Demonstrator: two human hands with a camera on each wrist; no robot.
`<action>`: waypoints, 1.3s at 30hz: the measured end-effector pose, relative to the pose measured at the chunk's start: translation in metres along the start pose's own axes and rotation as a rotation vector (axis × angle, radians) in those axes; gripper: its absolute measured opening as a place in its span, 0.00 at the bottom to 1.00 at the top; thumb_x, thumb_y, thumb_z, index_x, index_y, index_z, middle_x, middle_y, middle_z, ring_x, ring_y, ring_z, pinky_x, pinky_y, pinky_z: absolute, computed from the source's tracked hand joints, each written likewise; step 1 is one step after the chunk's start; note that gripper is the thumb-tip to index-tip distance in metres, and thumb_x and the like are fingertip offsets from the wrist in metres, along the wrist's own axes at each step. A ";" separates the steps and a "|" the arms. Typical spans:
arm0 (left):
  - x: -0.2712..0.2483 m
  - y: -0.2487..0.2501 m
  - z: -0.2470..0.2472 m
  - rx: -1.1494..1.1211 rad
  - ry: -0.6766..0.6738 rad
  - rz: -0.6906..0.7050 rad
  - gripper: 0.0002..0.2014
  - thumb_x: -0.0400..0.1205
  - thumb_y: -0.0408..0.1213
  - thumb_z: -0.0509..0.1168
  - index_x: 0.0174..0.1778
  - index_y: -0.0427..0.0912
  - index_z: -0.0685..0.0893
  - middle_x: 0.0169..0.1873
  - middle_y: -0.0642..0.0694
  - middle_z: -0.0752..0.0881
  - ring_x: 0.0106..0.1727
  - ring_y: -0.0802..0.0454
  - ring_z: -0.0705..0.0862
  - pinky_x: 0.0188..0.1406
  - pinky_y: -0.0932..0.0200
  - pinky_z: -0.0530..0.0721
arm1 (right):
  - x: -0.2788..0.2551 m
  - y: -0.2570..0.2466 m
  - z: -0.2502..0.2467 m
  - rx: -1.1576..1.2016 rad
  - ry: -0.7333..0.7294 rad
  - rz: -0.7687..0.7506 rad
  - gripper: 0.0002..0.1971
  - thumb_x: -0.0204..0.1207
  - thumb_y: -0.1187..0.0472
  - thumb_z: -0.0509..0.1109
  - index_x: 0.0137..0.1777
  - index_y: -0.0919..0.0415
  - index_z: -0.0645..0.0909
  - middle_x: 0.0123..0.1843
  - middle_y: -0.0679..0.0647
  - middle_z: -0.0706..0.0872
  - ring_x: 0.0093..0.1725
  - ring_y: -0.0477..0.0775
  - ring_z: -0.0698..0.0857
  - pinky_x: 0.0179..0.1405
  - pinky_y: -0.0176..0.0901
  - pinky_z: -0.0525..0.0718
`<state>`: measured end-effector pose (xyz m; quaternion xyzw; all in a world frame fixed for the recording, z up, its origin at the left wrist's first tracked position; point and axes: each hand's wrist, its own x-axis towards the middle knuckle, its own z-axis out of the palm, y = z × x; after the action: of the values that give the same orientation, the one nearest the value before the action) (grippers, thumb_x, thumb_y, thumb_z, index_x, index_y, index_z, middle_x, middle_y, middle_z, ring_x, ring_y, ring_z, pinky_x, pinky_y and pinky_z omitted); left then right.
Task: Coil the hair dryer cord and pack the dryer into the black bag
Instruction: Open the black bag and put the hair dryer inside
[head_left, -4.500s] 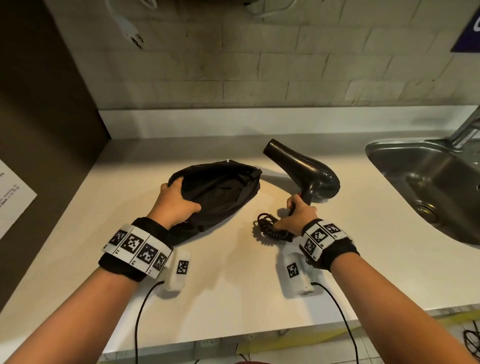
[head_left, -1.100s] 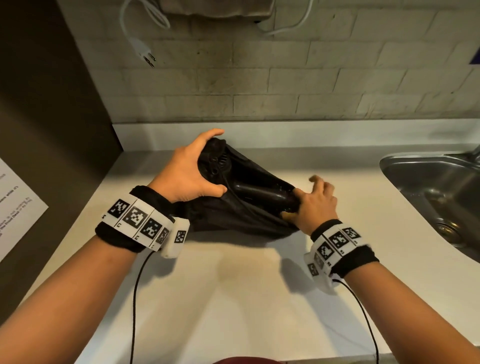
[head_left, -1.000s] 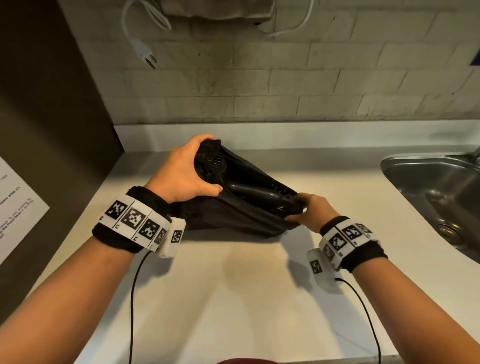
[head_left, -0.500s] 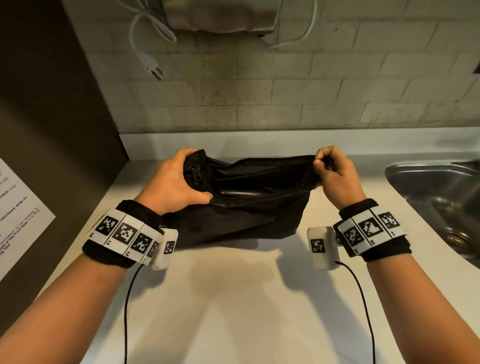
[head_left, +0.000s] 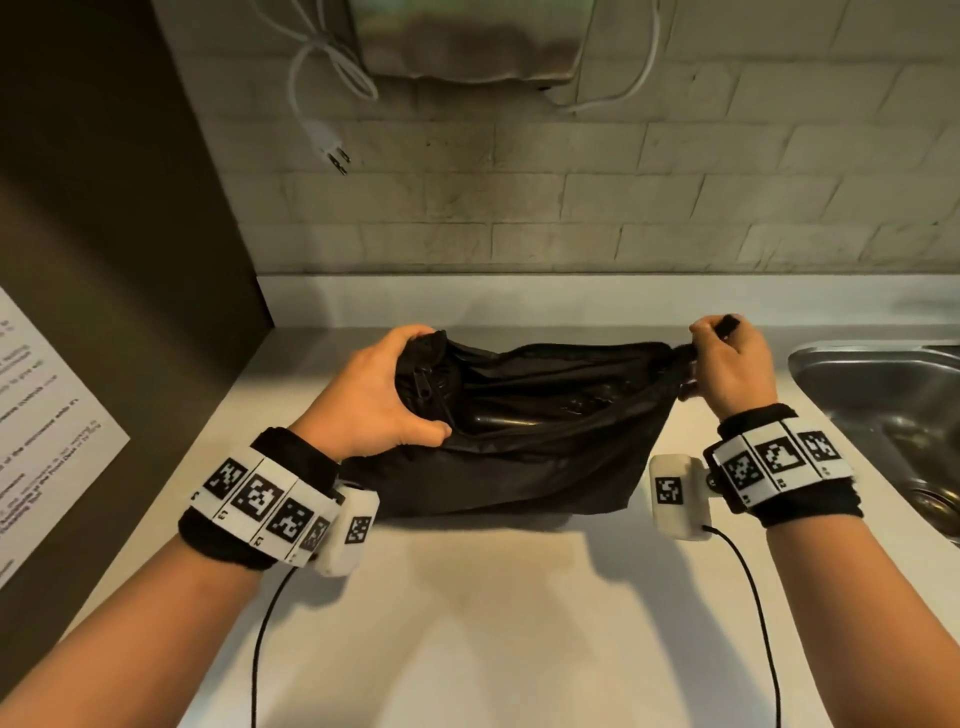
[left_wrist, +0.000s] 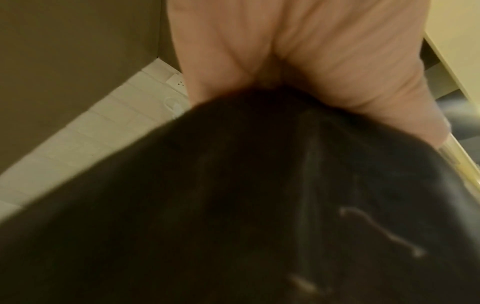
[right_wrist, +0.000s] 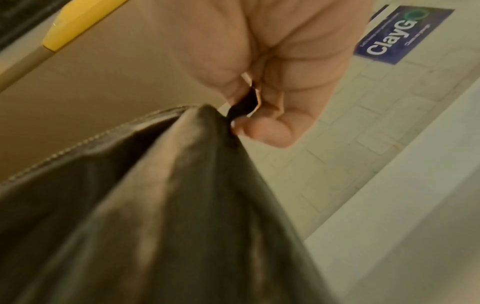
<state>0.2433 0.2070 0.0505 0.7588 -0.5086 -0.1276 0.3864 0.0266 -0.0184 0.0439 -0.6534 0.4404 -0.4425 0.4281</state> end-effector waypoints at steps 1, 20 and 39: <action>0.000 0.001 0.002 -0.004 -0.002 0.009 0.40 0.58 0.30 0.80 0.65 0.53 0.71 0.47 0.67 0.78 0.48 0.74 0.79 0.43 0.88 0.71 | 0.002 0.005 -0.001 -0.074 0.005 0.004 0.03 0.76 0.63 0.61 0.49 0.60 0.73 0.41 0.63 0.82 0.39 0.63 0.82 0.39 0.59 0.84; 0.004 0.000 0.022 0.005 -0.044 0.134 0.44 0.60 0.39 0.76 0.72 0.53 0.66 0.63 0.49 0.80 0.64 0.54 0.80 0.60 0.63 0.78 | -0.108 -0.057 0.099 -0.269 -0.591 -0.740 0.14 0.71 0.66 0.69 0.56 0.63 0.79 0.45 0.53 0.81 0.42 0.51 0.80 0.43 0.30 0.72; -0.008 -0.022 0.028 -0.114 0.090 0.396 0.26 0.80 0.61 0.49 0.70 0.52 0.71 0.68 0.63 0.74 0.72 0.68 0.72 0.74 0.69 0.67 | -0.101 -0.035 0.102 -0.160 -0.414 -0.543 0.09 0.79 0.62 0.60 0.38 0.57 0.66 0.24 0.43 0.71 0.25 0.41 0.71 0.26 0.30 0.70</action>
<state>0.2385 0.2049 0.0144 0.6257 -0.6221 -0.0434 0.4686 0.1083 0.1033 0.0321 -0.8541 0.1874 -0.3624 0.3225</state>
